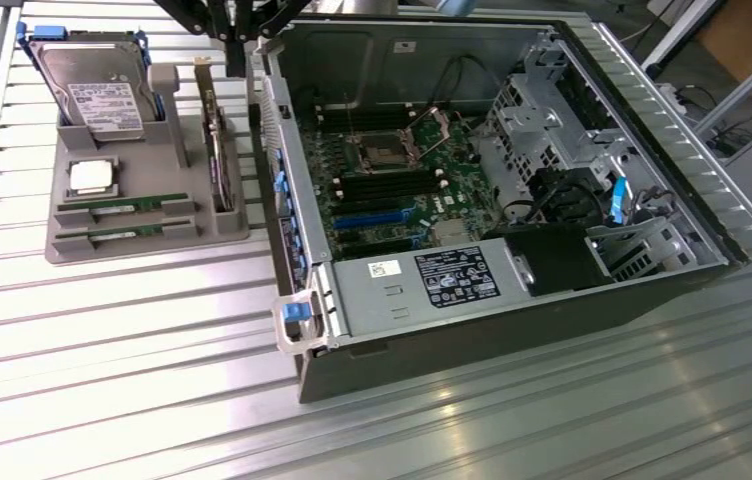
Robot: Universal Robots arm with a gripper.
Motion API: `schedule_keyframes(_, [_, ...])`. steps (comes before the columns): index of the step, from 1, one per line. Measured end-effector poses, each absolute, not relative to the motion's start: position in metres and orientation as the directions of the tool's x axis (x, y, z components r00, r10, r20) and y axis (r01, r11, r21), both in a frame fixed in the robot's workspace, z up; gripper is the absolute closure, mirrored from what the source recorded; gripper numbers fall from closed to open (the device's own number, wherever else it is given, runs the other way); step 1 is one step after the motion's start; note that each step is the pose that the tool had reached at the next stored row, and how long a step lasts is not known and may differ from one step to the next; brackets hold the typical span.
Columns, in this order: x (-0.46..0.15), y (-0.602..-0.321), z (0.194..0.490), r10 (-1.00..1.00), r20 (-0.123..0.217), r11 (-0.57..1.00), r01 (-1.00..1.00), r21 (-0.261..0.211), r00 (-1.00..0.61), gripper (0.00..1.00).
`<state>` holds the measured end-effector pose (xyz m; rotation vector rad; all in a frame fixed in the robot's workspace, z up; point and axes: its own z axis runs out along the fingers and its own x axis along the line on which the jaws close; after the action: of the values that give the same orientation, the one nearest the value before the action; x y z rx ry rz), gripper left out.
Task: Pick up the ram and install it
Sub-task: 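Reach for the ram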
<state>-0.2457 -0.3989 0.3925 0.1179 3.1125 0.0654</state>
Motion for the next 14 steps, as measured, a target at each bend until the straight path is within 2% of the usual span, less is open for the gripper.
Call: schedule_keyframes(14, [-0.2521,-0.3989,0.3924,0.076,-0.025,0.996,0.075,0.043,-0.997,0.9])
